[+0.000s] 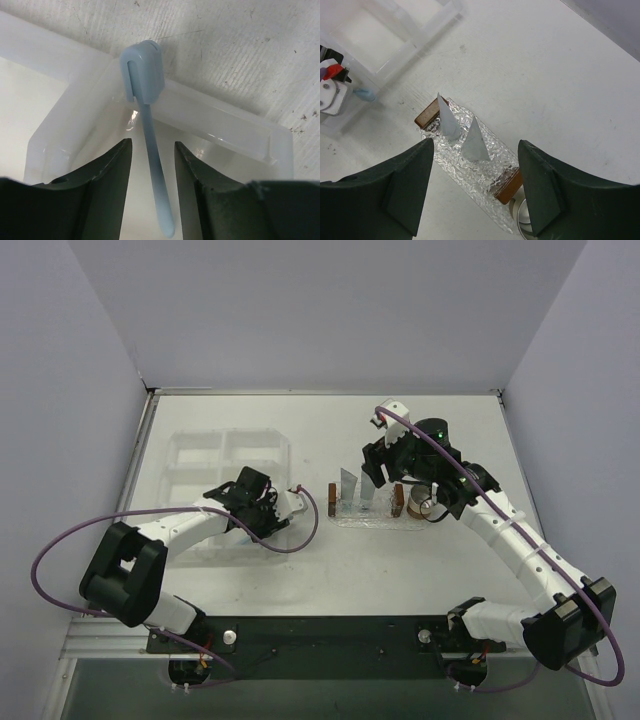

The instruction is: Prepare toiletry sets of a toothbrush and toothpaste on the tray

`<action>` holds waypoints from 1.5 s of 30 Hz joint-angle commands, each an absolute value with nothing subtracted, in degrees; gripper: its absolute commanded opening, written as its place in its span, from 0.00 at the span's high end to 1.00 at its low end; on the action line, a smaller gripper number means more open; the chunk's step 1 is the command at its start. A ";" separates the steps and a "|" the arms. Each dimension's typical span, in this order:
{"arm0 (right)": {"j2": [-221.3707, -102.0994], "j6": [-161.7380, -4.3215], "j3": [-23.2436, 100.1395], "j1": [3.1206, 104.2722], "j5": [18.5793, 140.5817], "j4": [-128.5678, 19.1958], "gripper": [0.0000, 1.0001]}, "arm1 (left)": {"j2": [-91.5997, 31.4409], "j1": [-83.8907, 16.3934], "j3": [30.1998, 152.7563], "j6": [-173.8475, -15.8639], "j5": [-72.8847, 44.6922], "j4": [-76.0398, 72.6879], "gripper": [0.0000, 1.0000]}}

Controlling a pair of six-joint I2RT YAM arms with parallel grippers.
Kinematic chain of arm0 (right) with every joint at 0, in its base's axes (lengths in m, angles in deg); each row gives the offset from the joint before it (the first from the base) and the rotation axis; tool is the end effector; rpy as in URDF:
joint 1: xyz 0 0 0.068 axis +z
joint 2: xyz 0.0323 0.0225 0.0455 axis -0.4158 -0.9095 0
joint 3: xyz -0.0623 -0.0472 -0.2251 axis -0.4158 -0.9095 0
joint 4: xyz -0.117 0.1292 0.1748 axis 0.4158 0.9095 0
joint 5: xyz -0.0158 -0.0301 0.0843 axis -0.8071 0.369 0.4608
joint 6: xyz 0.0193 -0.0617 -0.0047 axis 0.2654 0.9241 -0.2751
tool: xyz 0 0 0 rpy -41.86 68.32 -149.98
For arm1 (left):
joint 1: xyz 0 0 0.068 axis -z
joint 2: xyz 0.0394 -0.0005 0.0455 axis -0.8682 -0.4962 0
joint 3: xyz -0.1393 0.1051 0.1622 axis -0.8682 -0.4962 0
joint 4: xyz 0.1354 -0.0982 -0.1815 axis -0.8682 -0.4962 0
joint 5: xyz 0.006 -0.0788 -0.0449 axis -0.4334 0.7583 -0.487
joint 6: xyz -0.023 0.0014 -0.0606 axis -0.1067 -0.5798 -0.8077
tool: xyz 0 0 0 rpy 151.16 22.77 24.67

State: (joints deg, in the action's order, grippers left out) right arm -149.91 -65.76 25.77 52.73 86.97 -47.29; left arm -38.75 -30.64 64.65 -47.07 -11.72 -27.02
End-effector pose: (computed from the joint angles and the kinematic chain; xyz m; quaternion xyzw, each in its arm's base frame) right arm 0.2519 0.1498 0.3309 -0.3346 0.7122 0.1956 0.5853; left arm 0.2310 -0.1419 0.1345 0.5437 0.7989 -0.0759 0.2459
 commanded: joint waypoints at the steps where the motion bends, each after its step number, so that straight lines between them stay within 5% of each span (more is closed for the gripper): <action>1: -150.53 -66.11 26.01 52.52 87.93 -47.99 0.37 | -38.26 -30.28 64.57 -47.33 -11.63 -25.49 0.54; 22: -151.14 -65.93 26.27 52.34 88.02 -47.55 0.38 | -30.44 -30.28 69.84 -46.10 -12.25 -32.87 1.00; 35: -147.98 -68.65 29.61 51.99 92.32 -47.37 0.32 | -16.12 -30.63 77.23 -56.62 -8.03 -29.20 1.00; 45: -149.56 -74.63 37.16 51.38 109.27 -46.32 0.30 | -15.05 -30.72 77.49 -73.34 6.20 -14.33 1.00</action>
